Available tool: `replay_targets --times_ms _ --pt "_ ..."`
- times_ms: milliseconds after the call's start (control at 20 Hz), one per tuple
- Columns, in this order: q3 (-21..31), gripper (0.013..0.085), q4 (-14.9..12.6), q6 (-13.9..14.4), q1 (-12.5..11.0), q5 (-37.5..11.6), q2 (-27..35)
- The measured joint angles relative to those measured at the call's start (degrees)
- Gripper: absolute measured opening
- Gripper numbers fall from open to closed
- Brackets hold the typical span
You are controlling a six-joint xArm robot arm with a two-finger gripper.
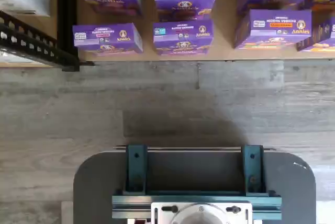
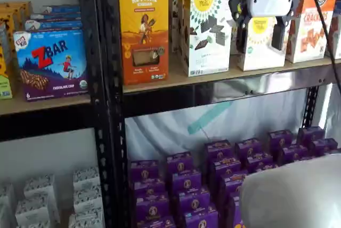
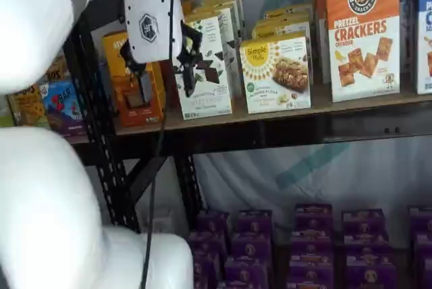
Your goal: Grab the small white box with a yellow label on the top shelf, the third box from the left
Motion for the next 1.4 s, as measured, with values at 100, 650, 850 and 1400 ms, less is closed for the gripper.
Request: replay_targets --times_ms 100,650,850,1400 --pt "0.0 0.085 2.2 -1.0 -2.0 0.2 0.1" --pt "1.9 0.085 -1.4 -2.6 -2.0 -6.0 -1.5" --pt "2.3 0.085 -2.2 -4.7 -4.1 -9.7 -0.8" --pt "1.1 0.085 -2.6 -15.2 -15.0 -20.9 6.9"
